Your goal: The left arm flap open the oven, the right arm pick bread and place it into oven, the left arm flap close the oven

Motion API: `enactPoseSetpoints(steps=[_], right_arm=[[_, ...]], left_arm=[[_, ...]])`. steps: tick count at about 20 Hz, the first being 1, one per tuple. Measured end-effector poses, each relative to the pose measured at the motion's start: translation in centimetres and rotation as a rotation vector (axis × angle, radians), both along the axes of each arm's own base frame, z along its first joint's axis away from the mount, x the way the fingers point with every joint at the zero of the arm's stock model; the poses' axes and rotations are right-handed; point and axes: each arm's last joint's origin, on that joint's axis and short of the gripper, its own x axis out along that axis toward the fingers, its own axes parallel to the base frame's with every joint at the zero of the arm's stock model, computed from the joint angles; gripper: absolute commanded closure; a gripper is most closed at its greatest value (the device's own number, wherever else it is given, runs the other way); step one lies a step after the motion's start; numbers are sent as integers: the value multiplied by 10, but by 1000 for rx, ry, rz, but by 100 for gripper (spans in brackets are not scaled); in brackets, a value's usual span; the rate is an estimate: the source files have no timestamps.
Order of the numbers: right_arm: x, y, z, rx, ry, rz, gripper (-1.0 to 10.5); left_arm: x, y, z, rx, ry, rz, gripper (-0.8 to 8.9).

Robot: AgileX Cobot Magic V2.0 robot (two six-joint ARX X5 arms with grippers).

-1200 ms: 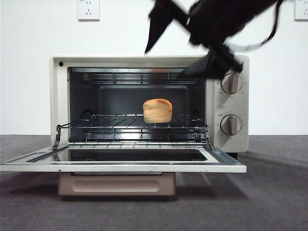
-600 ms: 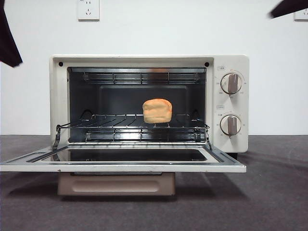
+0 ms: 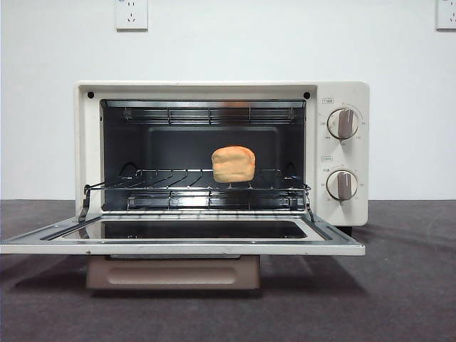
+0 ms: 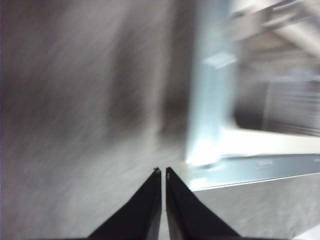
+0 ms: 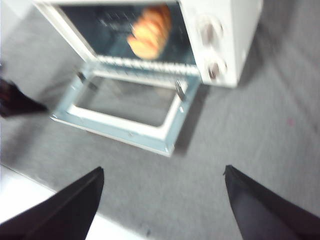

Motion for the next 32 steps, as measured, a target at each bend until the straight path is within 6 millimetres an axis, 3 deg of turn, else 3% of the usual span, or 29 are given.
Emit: enactPoseSetpoints(steps=[2,5,9,32], right_arm=[[-3,-2,7,6,-28,32,565],[-6,-4,13,6,-58,105,685],[-7,-4,15,-7,-80,130,685],[-7,-4,15,-4,-77,127,685]], left_arm=[[1,0,-13,-10,51,4,799],[8,-2,-22,-60,65,-12,799],[11,-2,-27,-79,83,-19,799],[27,-7,-12,-346,4,-24,798]])
